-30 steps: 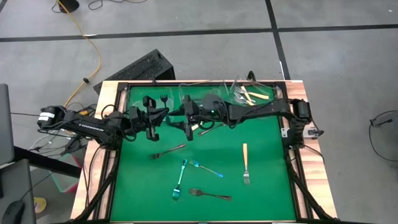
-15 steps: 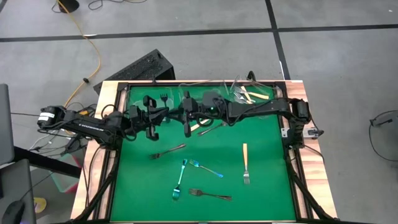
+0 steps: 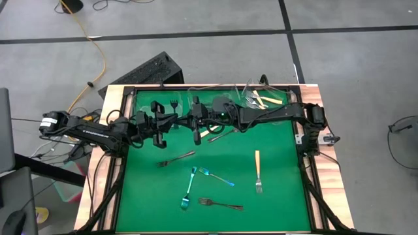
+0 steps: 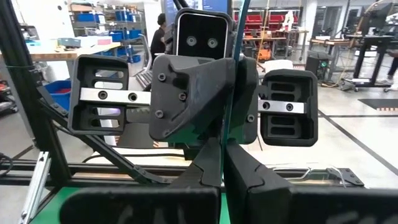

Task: Sort silverware by color (type)
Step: Put the blue fork into the left transparent bin

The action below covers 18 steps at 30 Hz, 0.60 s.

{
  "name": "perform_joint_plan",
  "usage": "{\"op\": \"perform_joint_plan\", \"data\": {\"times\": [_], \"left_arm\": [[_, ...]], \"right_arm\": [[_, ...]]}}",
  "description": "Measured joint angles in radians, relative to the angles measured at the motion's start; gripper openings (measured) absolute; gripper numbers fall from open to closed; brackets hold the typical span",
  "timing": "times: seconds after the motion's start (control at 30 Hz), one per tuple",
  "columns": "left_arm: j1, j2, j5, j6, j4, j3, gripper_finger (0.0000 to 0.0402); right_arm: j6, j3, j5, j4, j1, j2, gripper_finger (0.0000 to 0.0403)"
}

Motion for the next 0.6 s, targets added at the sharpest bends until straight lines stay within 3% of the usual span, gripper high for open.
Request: {"op": "perform_joint_plan", "data": {"times": [0.23,0.47,0.6], "left_arm": [[0.000,-0.005,-0.031,-0.024,-0.040,0.000,0.0017],[0.000,-0.102,-0.035,-0.012,-0.203,0.000,0.0088],[-0.001,-0.222,-0.106,0.009,-0.381,0.000,0.0128]], "right_arm": [[0.011,0.000,0.036,-0.027,-0.005,0.000,0.0021],[0.011,-0.001,0.037,-0.056,-0.034,0.000,0.0021],[0.014,-0.001,0.048,-0.058,-0.053,0.000,0.0021]]}}
